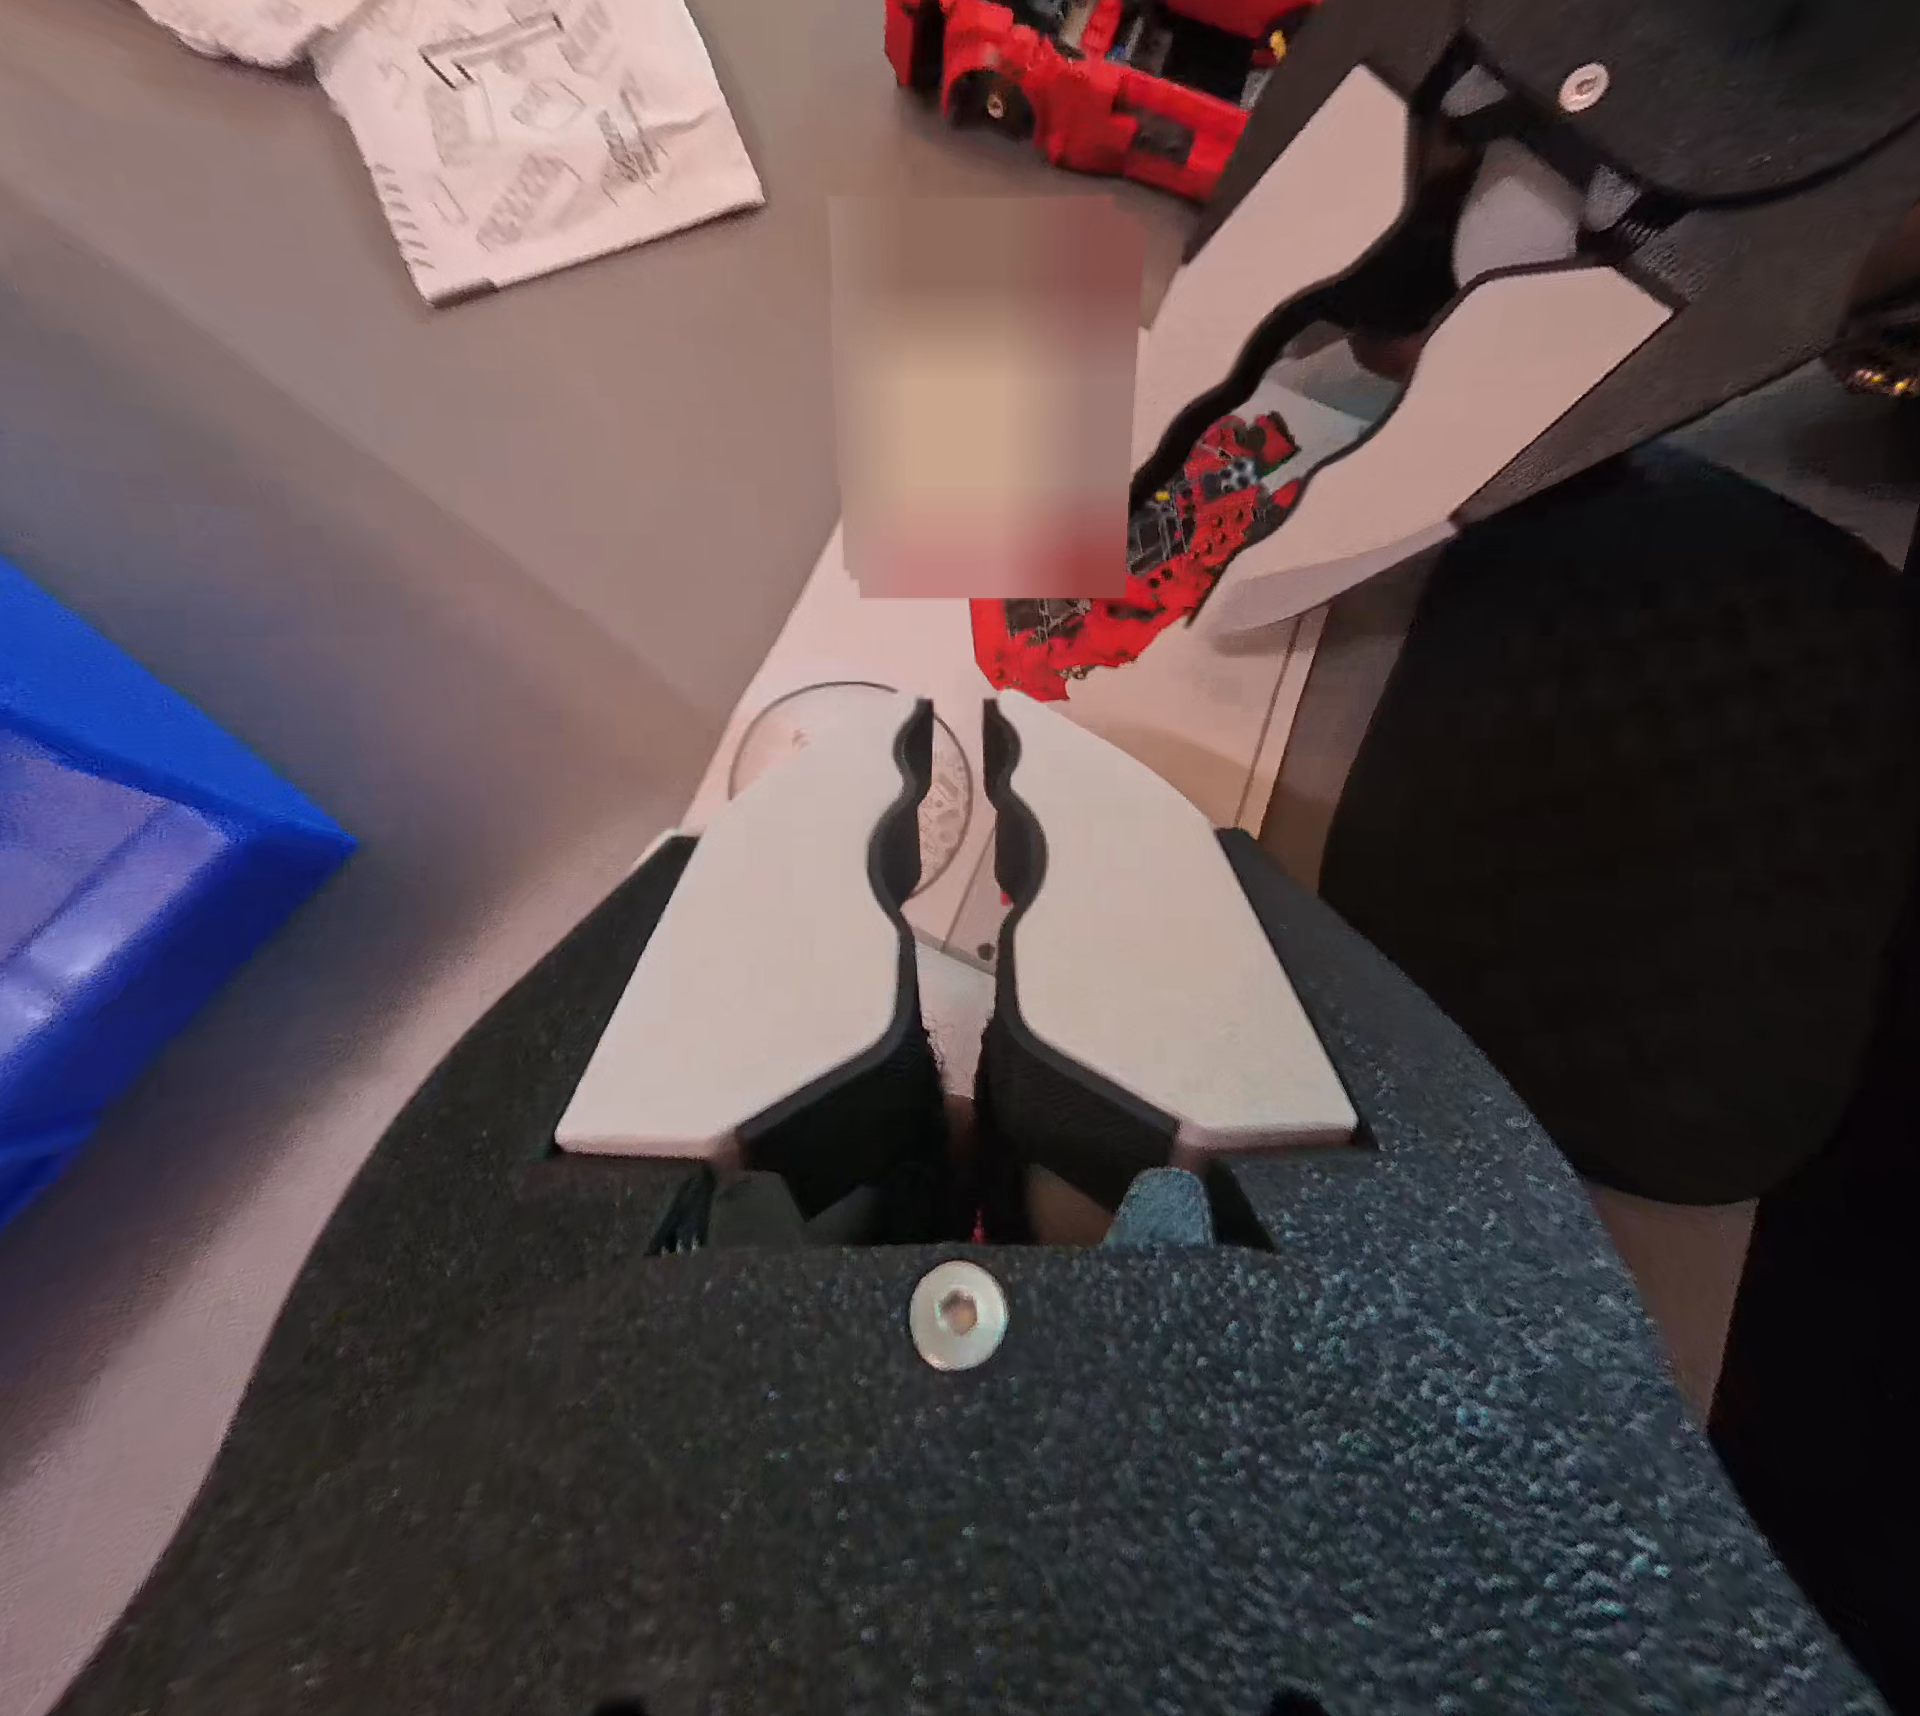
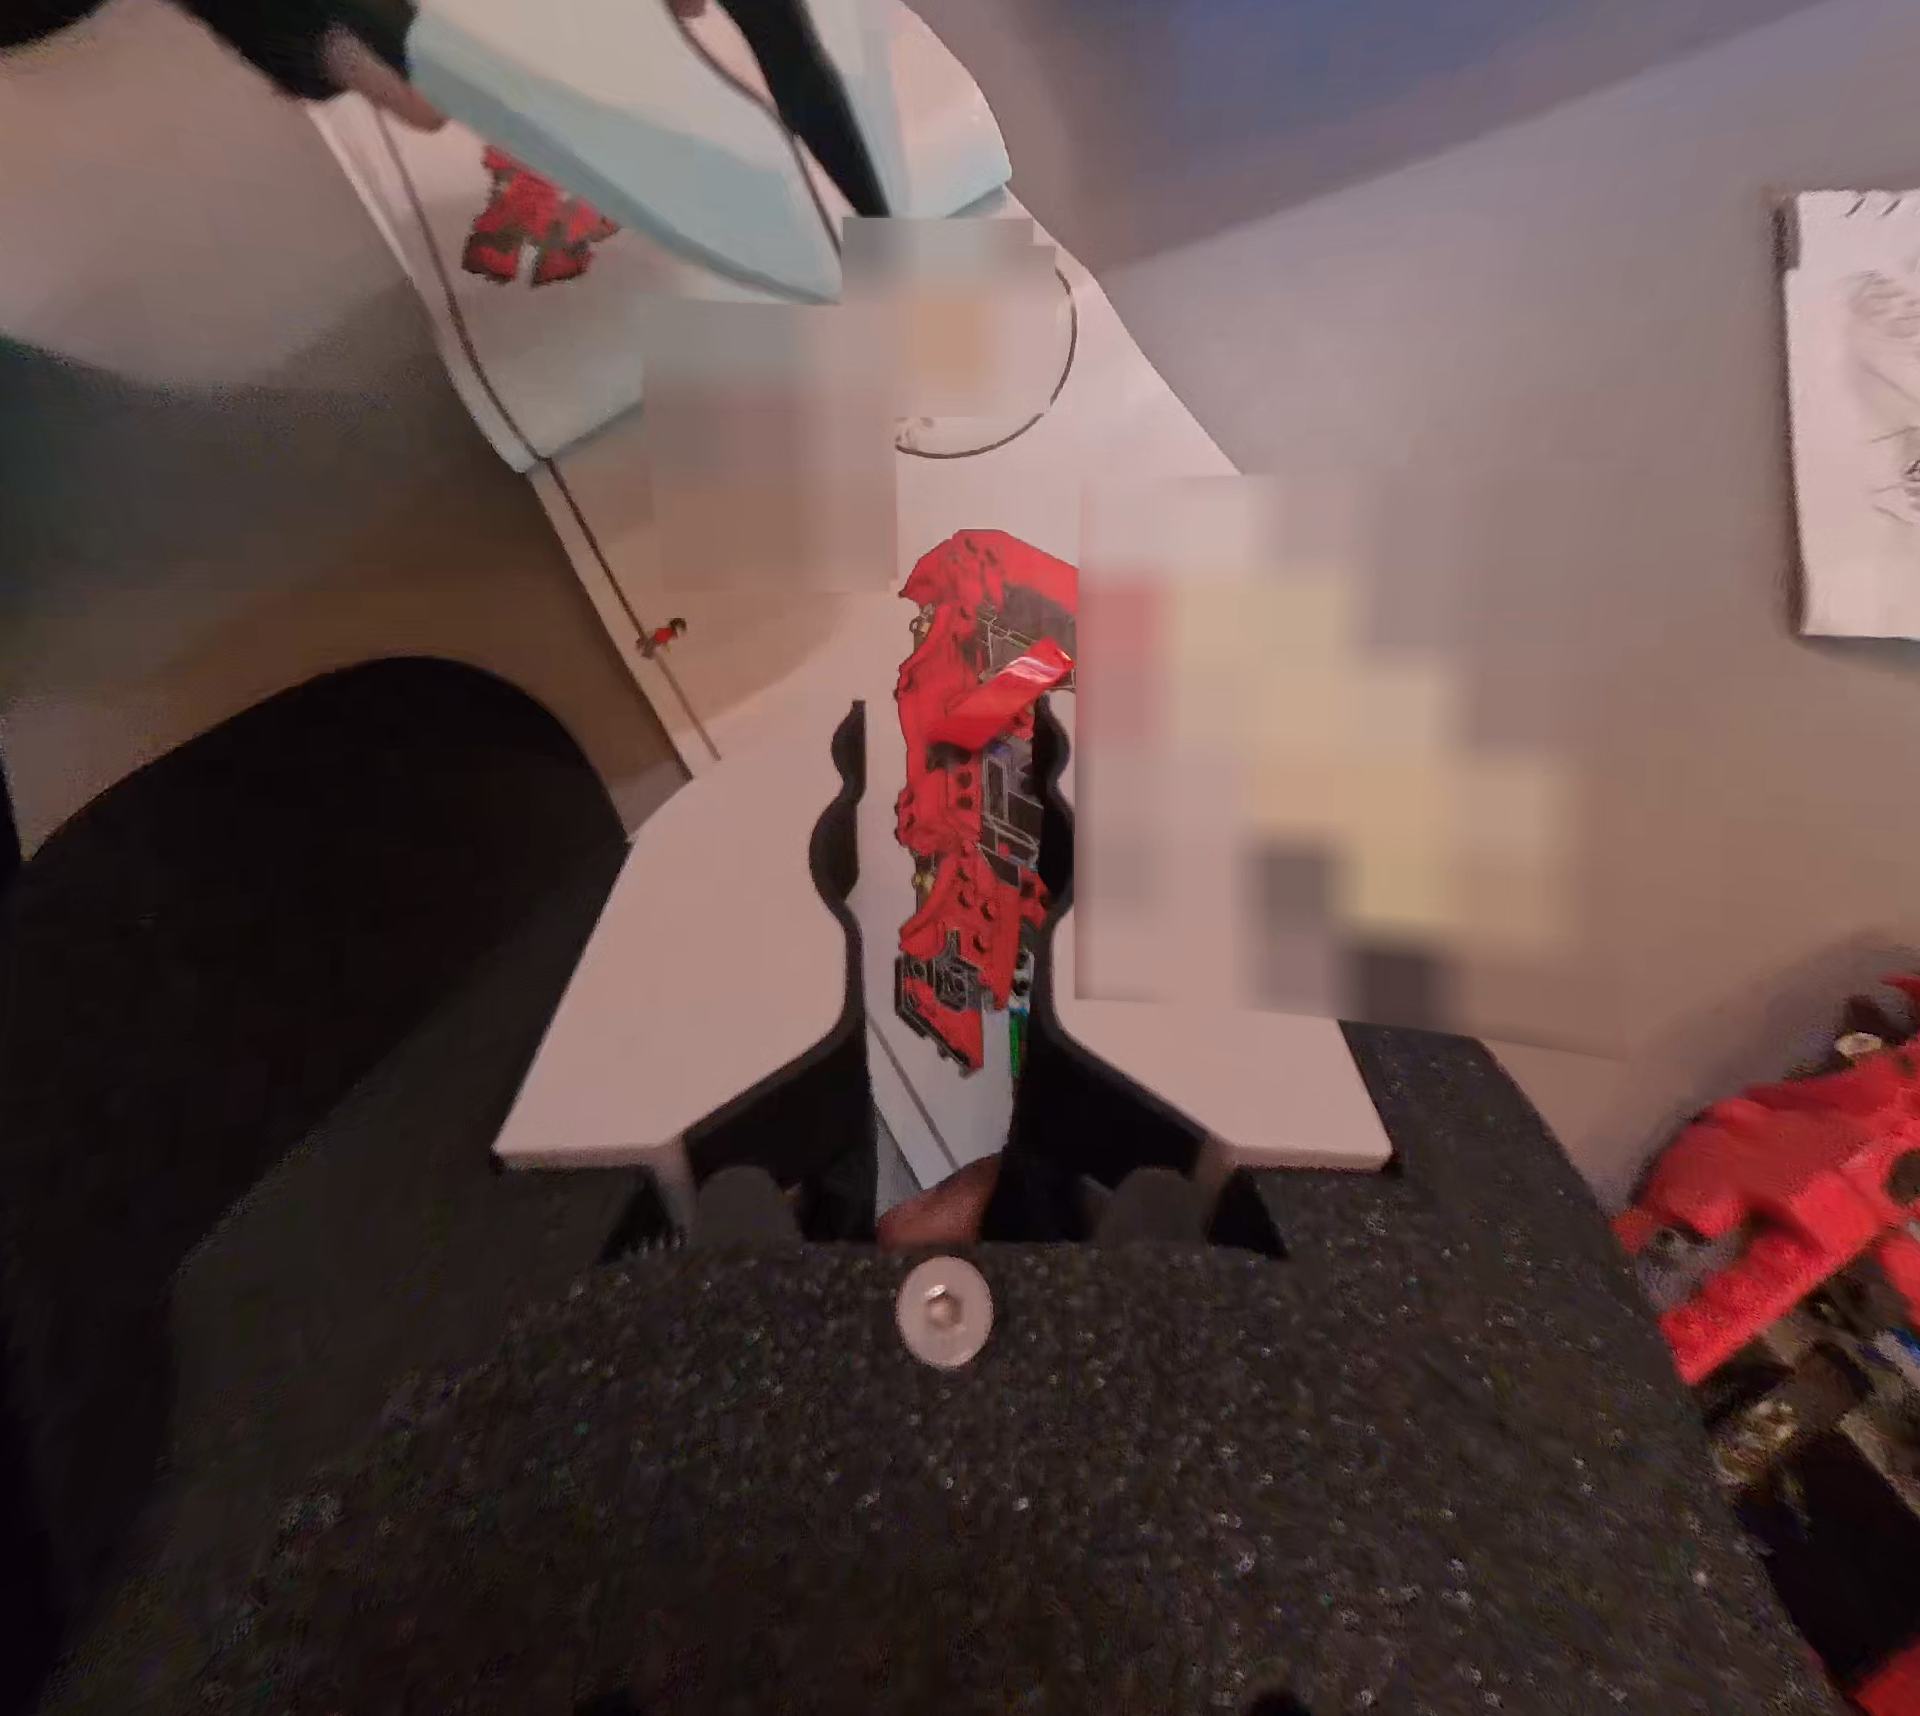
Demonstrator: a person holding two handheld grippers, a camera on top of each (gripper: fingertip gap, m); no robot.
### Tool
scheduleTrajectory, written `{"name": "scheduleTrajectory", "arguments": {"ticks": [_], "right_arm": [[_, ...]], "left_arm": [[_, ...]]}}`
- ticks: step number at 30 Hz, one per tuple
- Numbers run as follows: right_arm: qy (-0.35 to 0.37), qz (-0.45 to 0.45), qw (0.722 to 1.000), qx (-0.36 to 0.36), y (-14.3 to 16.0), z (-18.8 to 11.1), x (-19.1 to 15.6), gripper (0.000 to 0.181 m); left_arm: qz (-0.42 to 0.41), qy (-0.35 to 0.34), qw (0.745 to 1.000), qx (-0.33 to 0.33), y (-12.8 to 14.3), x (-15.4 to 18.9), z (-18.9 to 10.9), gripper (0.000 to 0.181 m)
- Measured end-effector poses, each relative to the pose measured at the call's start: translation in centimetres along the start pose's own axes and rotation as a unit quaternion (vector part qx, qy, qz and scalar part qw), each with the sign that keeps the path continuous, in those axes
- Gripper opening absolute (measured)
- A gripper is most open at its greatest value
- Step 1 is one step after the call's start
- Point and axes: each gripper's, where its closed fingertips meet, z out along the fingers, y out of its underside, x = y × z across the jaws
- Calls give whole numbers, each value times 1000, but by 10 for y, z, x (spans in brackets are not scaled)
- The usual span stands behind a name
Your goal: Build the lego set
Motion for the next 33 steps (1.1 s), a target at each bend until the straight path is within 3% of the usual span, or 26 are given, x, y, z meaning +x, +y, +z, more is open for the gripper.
{"name": "scheduleTrajectory", "arguments": {"ticks": [3,5,9,12,16,18,22,27,33], "right_arm": [[42,11,999,-20,4,11,4,28],[81,5,996,-24,5,10,12,7],[83,1,997,2,8,-6,10,8],[129,23,991,40,19,-56,18,9],[239,137,960,50,78,-141,48,8],[241,188,949,77,96,-159,51,8],[255,206,939,104,98,-158,59,8],[265,225,934,87,92,-145,71,8],[260,253,929,78,94,-132,68,8]], "left_arm": [[6,12,1000,-3,6,3,8,9],[19,23,1000,4,4,6,11,9],[81,42,996,22,-6,16,14,11],[129,52,990,29,-17,28,16,12],[161,92,982,25,-37,49,23,14],[174,116,978,13,-51,57,32,17],[227,115,967,-15,-87,47,71,23],[282,200,938,0,-138,69,115,3],[370,311,875,-15,-130,106,131,2]]}}
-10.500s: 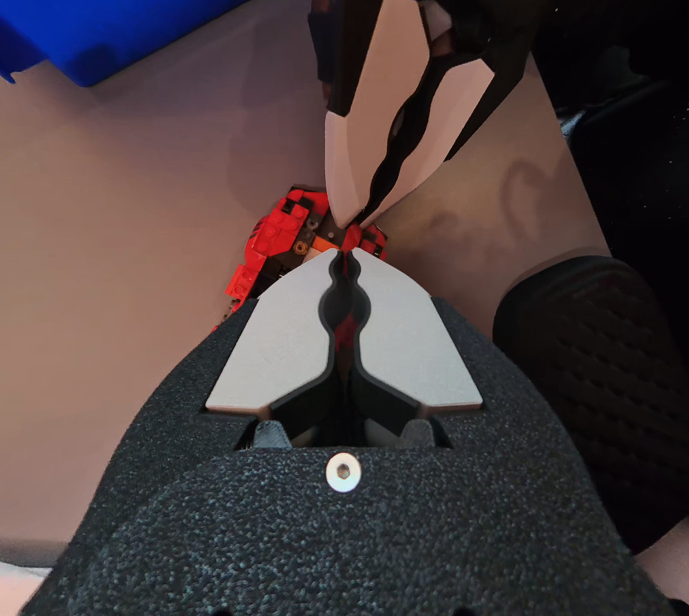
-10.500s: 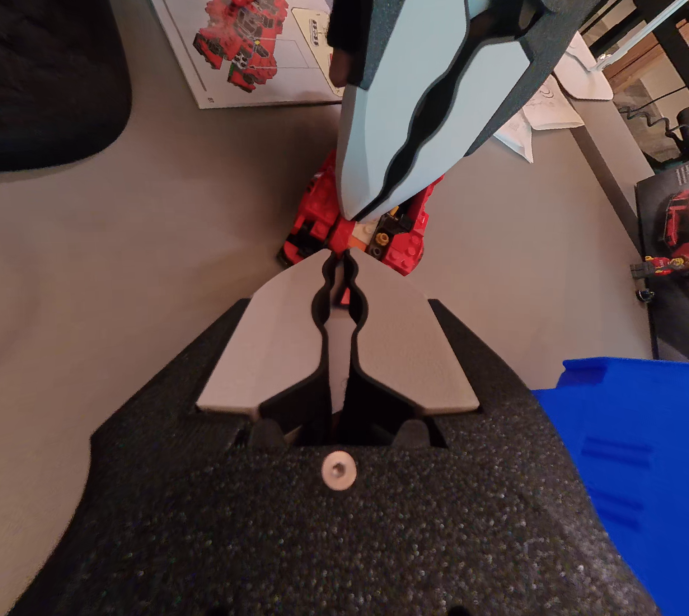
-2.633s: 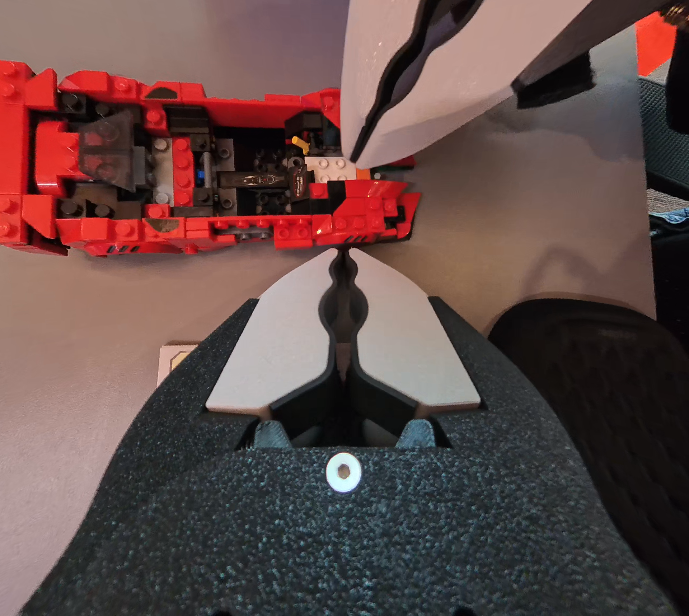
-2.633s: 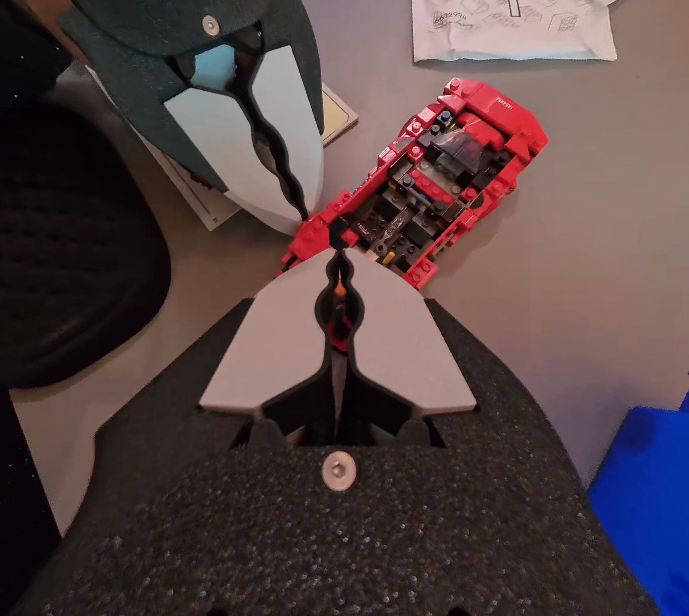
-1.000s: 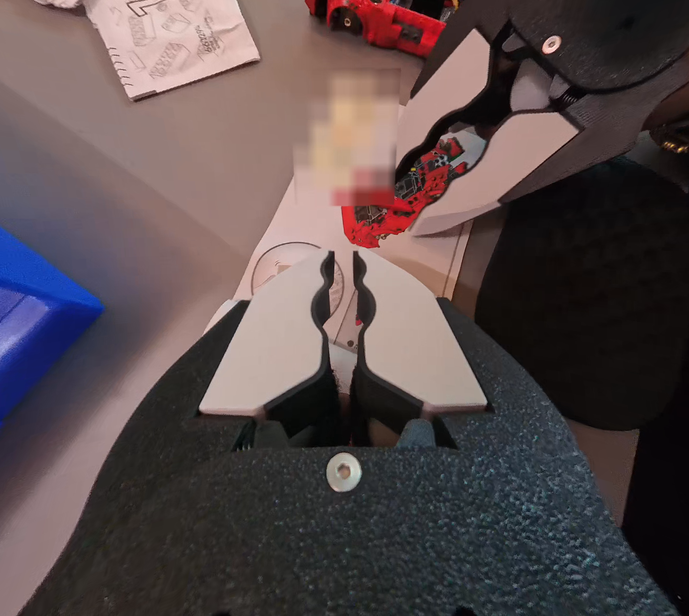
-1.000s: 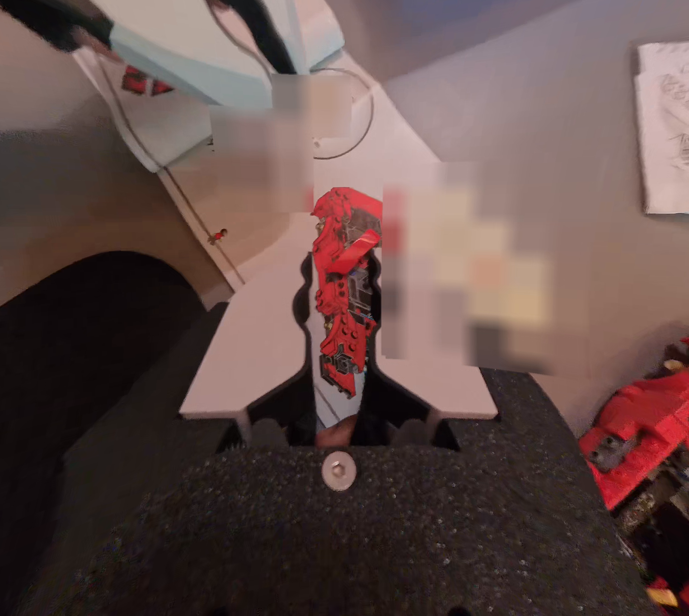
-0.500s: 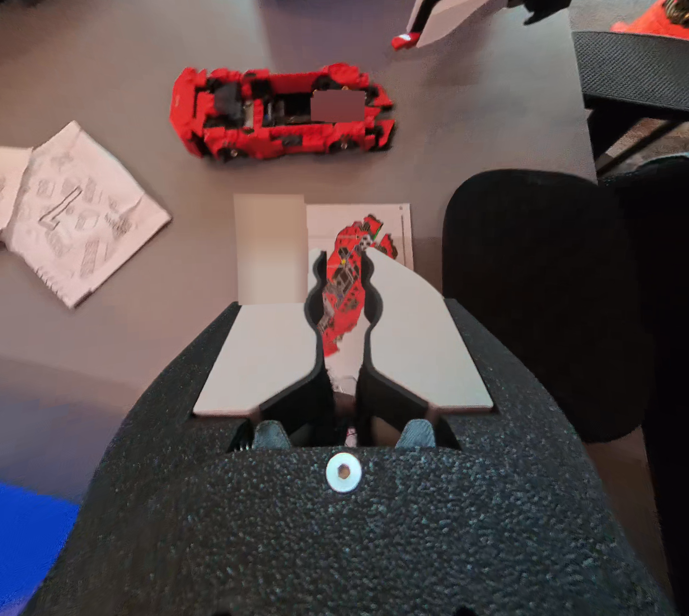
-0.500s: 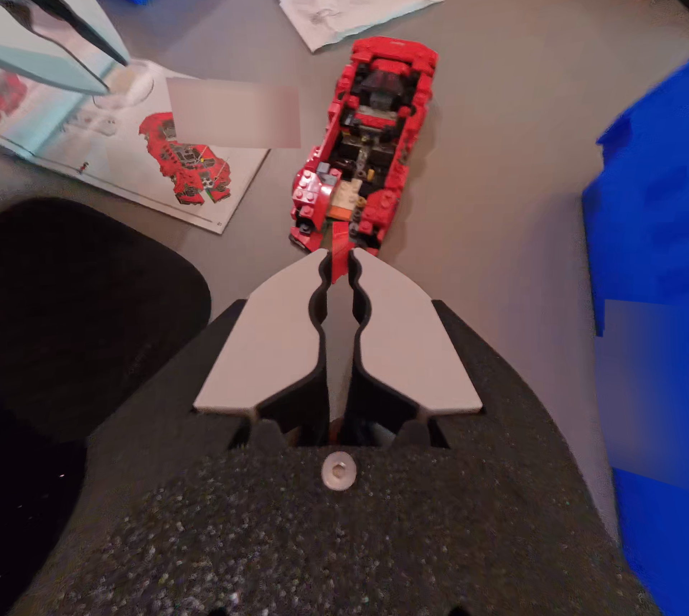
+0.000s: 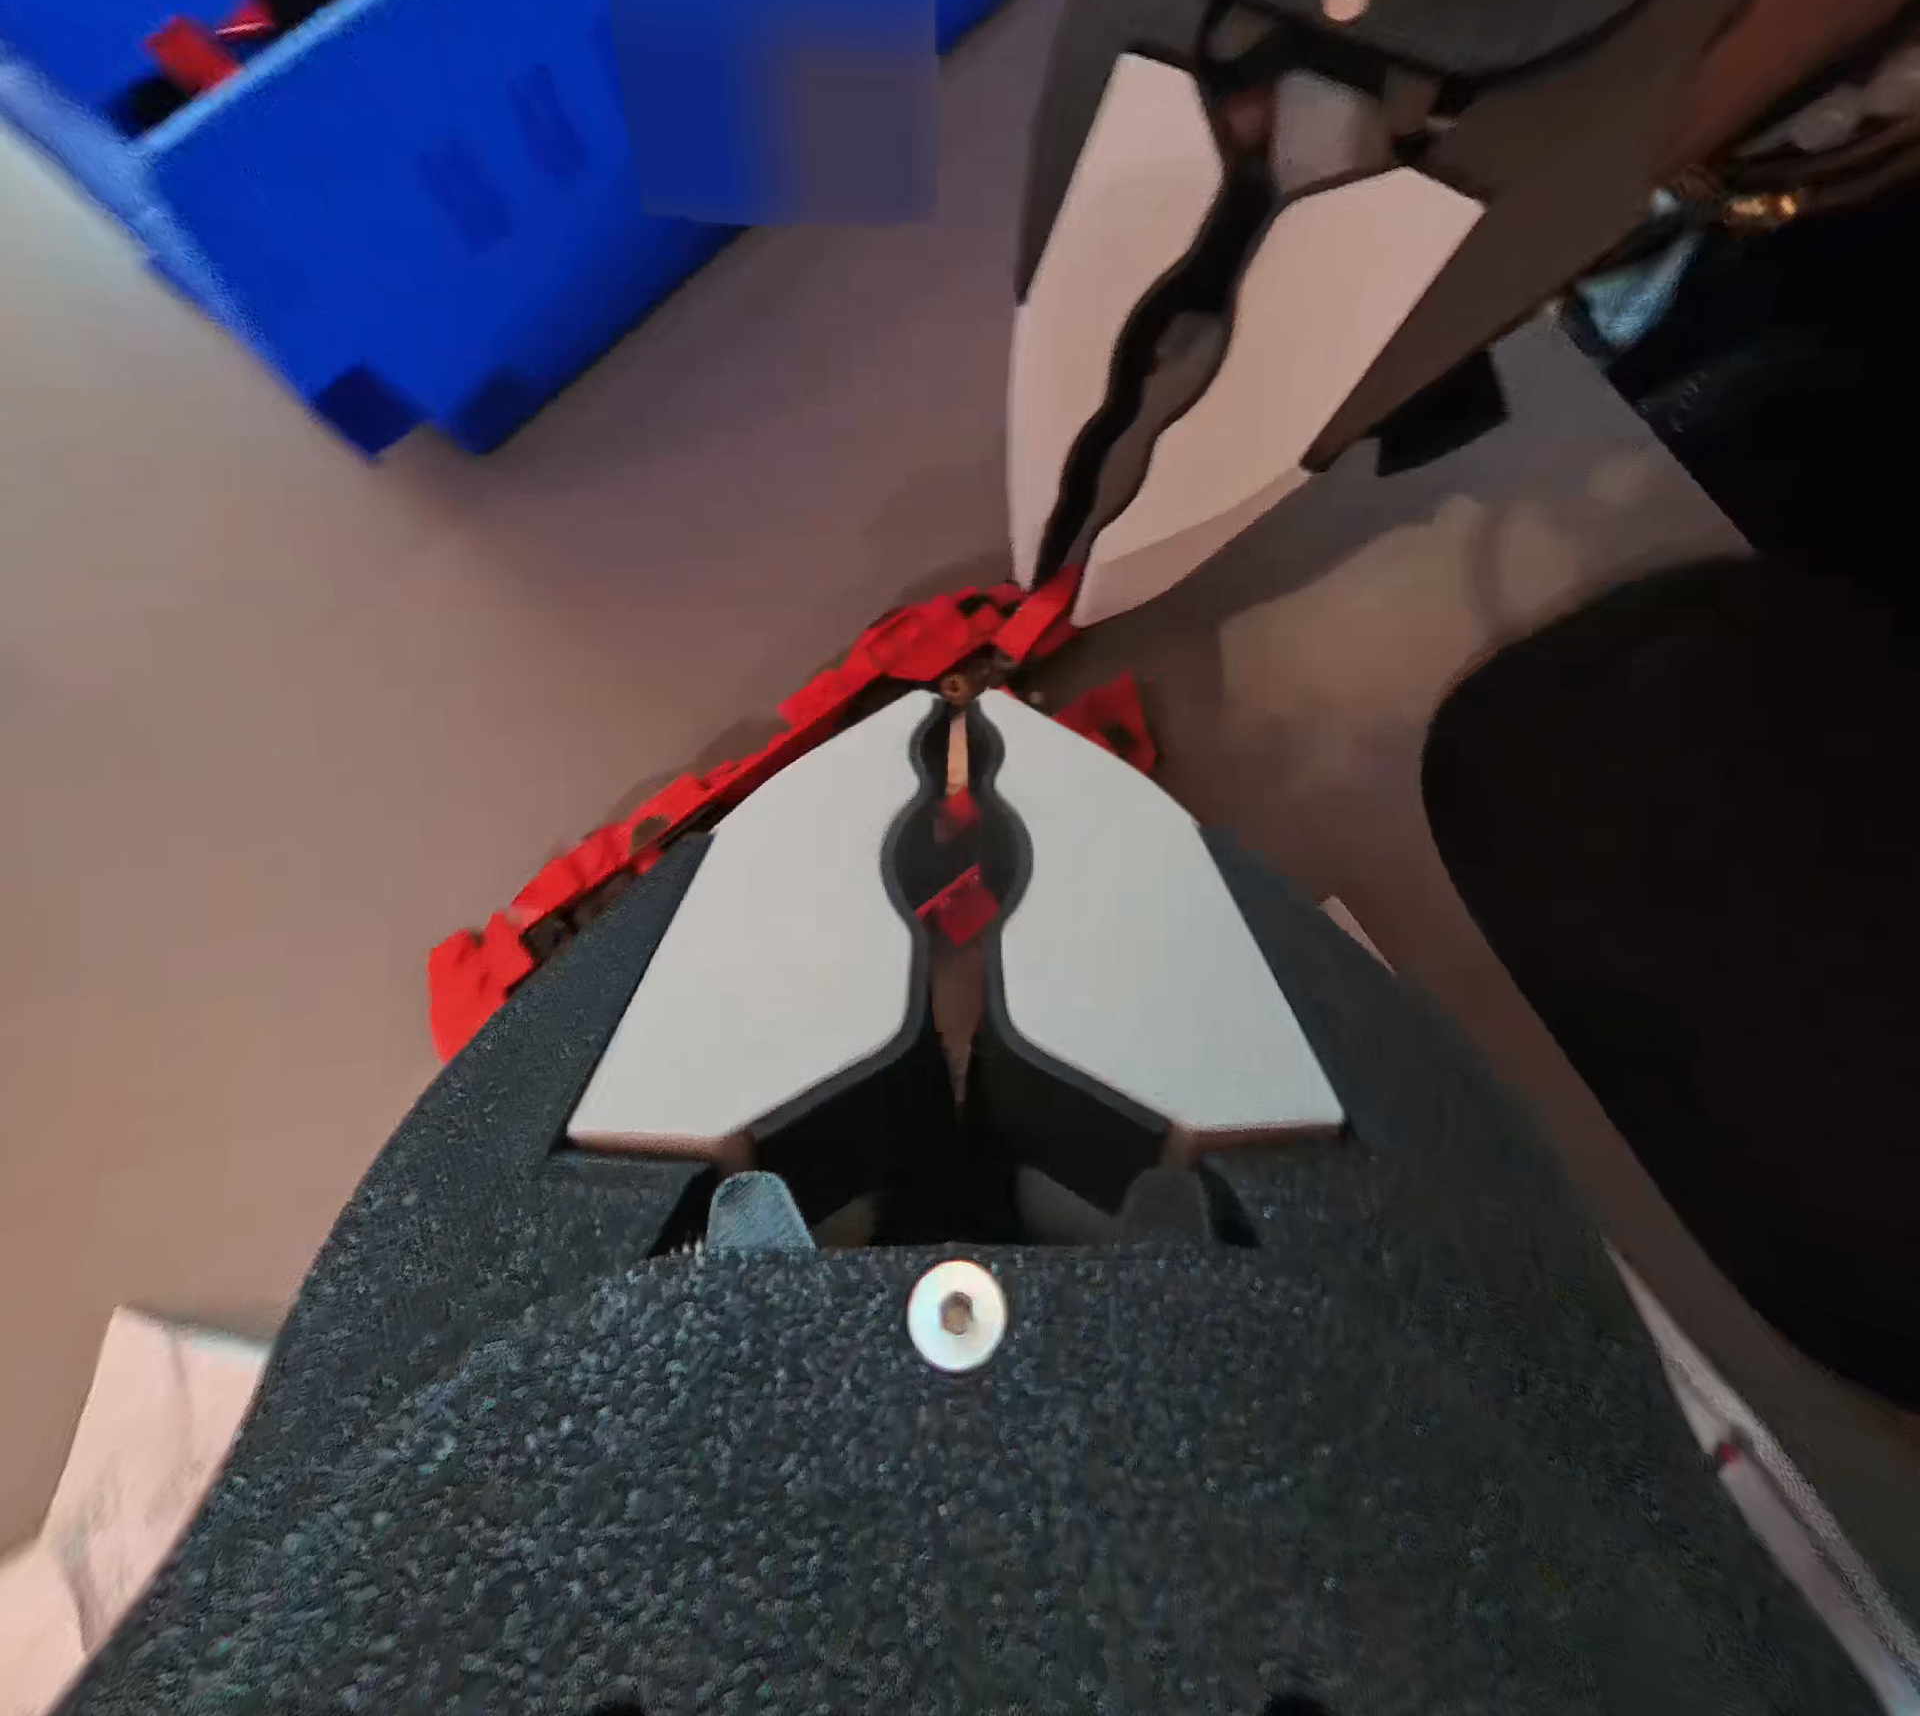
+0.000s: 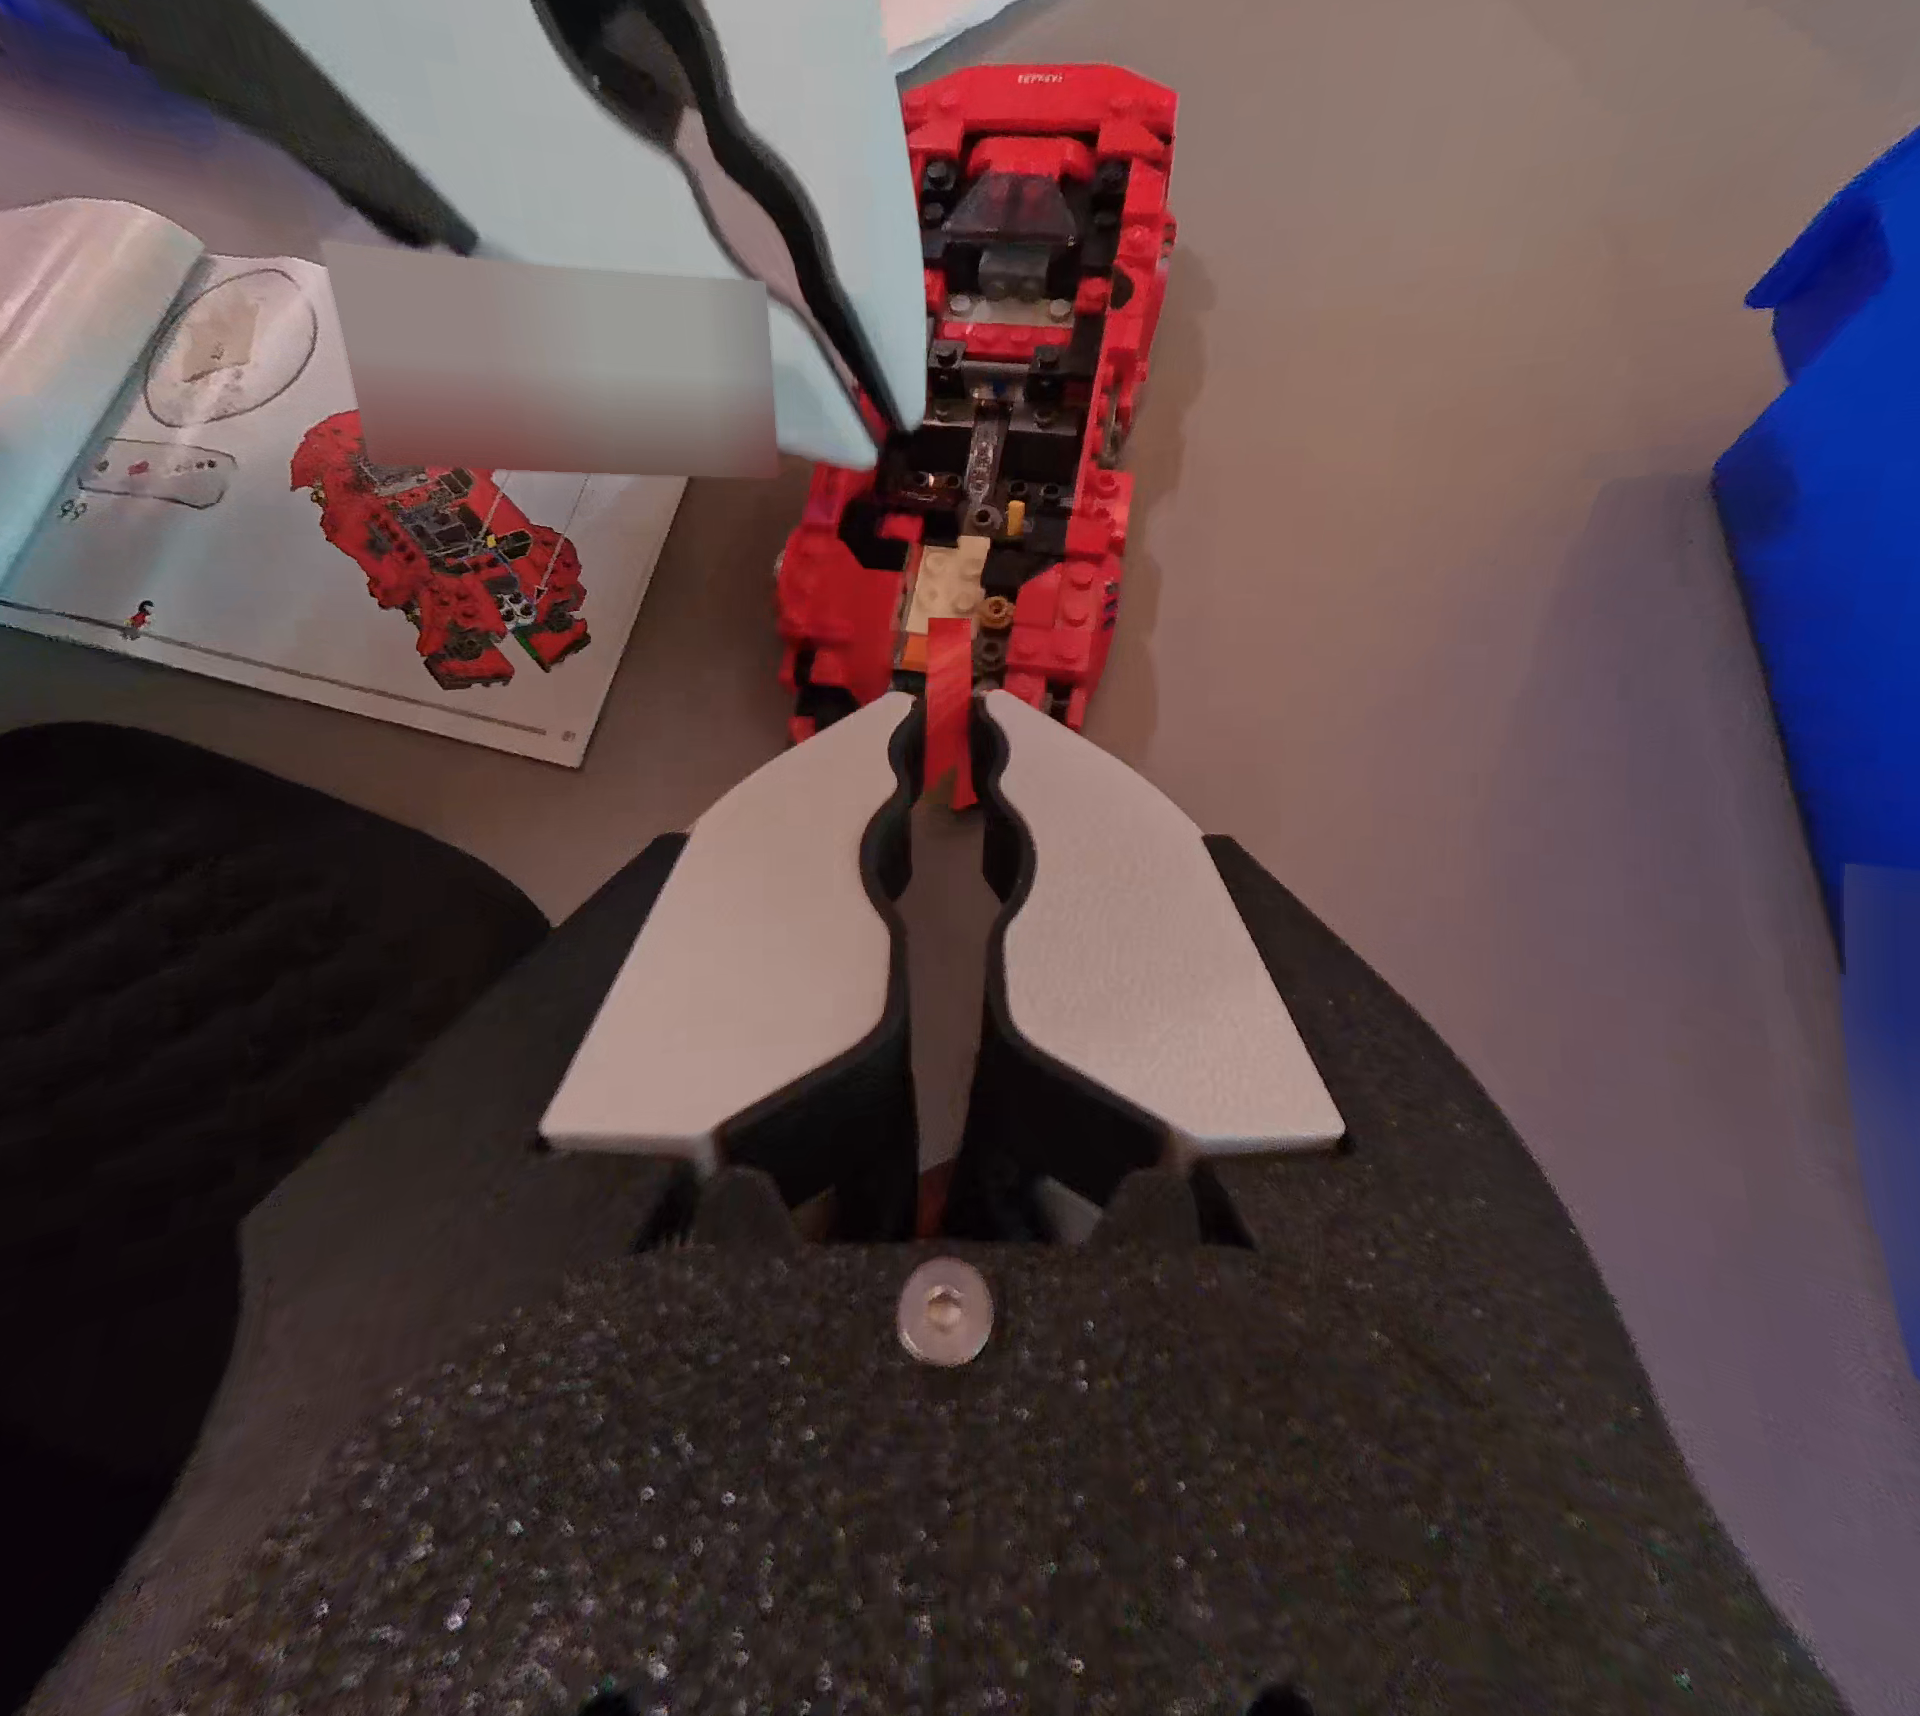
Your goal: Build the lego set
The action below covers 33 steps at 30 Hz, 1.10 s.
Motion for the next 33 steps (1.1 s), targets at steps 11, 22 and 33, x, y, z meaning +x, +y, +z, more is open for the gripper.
{"name": "scheduleTrajectory", "arguments": {"ticks": [11,22,33], "right_arm": [[17,-42,998,32,-12,-5,-12,8],[5,-83,991,107,-13,-16,-15,17],[-13,-79,990,119,-10,-8,-13,8]], "left_arm": [[105,111,988,-20,2,20,21,15],[115,143,982,49,-2,19,15,8],[152,168,973,32,5,21,20,8]]}}
